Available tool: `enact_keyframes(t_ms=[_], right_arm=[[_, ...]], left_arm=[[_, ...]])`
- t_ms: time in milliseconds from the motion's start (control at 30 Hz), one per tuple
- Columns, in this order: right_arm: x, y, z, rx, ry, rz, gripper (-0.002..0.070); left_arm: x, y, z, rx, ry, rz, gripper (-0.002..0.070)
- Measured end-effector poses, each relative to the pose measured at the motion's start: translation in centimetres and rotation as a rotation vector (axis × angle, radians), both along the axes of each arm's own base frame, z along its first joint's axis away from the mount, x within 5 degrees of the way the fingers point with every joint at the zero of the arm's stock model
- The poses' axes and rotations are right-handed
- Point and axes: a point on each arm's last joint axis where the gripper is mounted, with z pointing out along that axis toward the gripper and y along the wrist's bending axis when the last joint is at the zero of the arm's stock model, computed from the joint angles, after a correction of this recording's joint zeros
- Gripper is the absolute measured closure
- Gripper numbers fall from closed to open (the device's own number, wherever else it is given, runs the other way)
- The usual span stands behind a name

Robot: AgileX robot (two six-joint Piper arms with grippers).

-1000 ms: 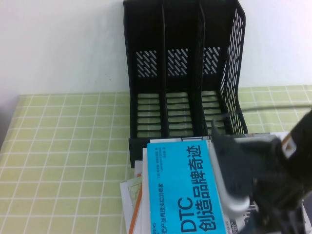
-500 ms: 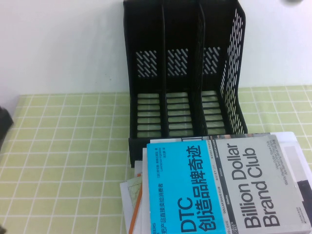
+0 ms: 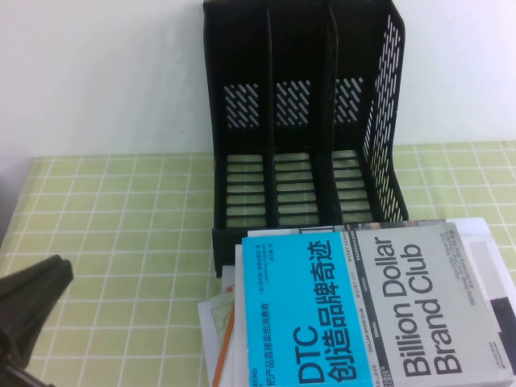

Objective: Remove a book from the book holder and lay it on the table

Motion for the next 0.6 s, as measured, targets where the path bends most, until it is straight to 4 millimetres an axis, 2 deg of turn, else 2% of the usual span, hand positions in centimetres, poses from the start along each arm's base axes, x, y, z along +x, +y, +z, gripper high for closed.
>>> enact_keyframes(t_ms=[167,333,433,600], right_arm=[[-2.5,-1.6,-7.2,0.107,0.035,-0.042,0.0678],[-3.6,-2.8,-15.8,0.187,0.003,-0.099,0.0678],[-4.0,-3.1,-19.4,0.199,-0.054,-0.075,0.0678],[-4.5,-3.1,-23.4,0.199,-0.067,-0.037,0.0678]], left_arm=[[0.1,0.1,0.3,-0.05,-0.013,0.021,0.0678],[0.1,0.0,0.3,-0.055,-0.013,0.013,0.0678],[0.1,0.0,0.3,-0.053,-0.014,0.013,0.0678],[0.1,0.0,0.2,-0.053,-0.013,0.014,0.0678]])
